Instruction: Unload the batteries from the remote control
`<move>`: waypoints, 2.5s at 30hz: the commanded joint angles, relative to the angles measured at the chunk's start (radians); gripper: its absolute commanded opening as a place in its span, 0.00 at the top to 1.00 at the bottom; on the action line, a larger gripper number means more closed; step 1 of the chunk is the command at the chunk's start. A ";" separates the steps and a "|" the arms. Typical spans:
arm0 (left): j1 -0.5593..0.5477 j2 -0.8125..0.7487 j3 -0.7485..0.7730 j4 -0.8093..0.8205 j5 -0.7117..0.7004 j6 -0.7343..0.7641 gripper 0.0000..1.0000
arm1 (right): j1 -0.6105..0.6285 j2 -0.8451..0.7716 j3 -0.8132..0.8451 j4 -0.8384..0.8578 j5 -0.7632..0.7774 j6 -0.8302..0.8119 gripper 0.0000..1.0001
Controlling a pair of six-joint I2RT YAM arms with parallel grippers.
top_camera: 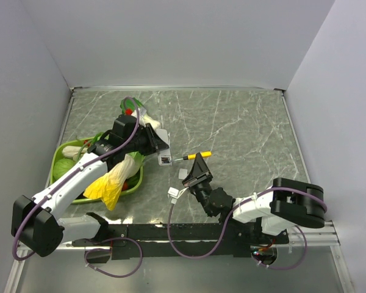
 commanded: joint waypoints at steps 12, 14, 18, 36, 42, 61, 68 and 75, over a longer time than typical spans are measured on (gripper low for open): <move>-0.005 -0.013 0.005 0.053 0.002 -0.036 0.99 | 0.044 0.033 0.011 0.335 -0.009 -0.325 1.00; -0.005 -0.013 0.000 0.062 0.005 -0.040 0.99 | 0.047 0.040 0.021 0.335 -0.006 -0.303 1.00; -0.005 -0.013 -0.012 0.079 0.009 -0.053 0.99 | 0.061 0.076 0.063 0.335 0.001 -0.267 1.00; -0.005 -0.016 -0.054 0.130 0.025 -0.062 0.99 | 0.090 0.140 0.138 0.335 0.089 0.092 1.00; -0.005 -0.019 -0.057 0.153 0.051 -0.070 0.99 | 0.104 0.126 0.089 0.335 0.049 0.242 1.00; -0.001 0.001 -0.072 0.227 0.111 -0.067 0.99 | 0.110 0.093 0.050 0.332 0.051 0.536 1.00; -0.001 0.010 -0.067 0.239 0.103 -0.062 0.99 | 0.110 0.057 0.047 0.253 0.038 0.638 1.00; -0.001 0.035 -0.067 0.265 0.114 -0.063 0.99 | 0.102 0.057 0.032 0.207 0.024 0.760 1.00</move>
